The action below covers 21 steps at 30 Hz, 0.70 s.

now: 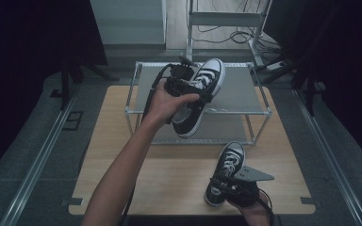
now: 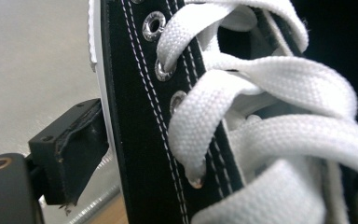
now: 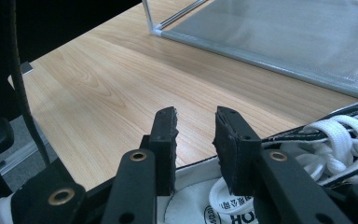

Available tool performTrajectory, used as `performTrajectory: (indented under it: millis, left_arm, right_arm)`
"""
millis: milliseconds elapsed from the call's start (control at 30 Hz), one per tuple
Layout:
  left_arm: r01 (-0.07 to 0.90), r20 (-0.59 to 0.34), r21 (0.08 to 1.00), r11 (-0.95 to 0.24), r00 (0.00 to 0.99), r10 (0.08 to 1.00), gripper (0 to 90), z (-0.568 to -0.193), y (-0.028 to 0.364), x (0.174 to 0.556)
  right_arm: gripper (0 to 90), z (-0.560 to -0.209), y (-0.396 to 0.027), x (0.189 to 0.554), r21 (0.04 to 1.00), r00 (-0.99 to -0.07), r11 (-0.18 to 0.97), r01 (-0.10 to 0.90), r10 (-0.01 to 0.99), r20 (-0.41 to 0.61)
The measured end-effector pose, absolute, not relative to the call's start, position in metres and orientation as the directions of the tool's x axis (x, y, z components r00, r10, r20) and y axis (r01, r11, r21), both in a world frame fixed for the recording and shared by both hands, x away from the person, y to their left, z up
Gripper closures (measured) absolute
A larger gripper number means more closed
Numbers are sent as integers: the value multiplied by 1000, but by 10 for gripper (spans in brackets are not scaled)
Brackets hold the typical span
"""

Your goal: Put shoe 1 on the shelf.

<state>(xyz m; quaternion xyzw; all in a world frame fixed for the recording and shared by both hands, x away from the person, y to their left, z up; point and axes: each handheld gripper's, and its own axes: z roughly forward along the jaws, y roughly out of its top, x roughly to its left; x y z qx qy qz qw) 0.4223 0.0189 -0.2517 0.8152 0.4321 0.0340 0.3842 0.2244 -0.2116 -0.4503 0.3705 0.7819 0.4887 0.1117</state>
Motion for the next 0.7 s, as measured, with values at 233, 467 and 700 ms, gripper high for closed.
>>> performTrajectory:
  millis: [233, 467, 700]
  left_arm:
    - [724, -277, 620, -303, 563, 778, 99, -249, 16, 446]
    - [763, -278, 592, -260, 495, 823, 99, -251, 10, 470]
    - [799, -293, 573, -184, 409, 864, 99, -252, 8, 484]
  right_arm:
    - [687, -451, -212, 225, 848, -698, 244, 471, 690, 190]
    - [687, -450, -212, 224, 848, -702, 238, 473, 684, 199]
    - [687, -449, -214, 224, 851, -699, 230, 472, 686, 202]
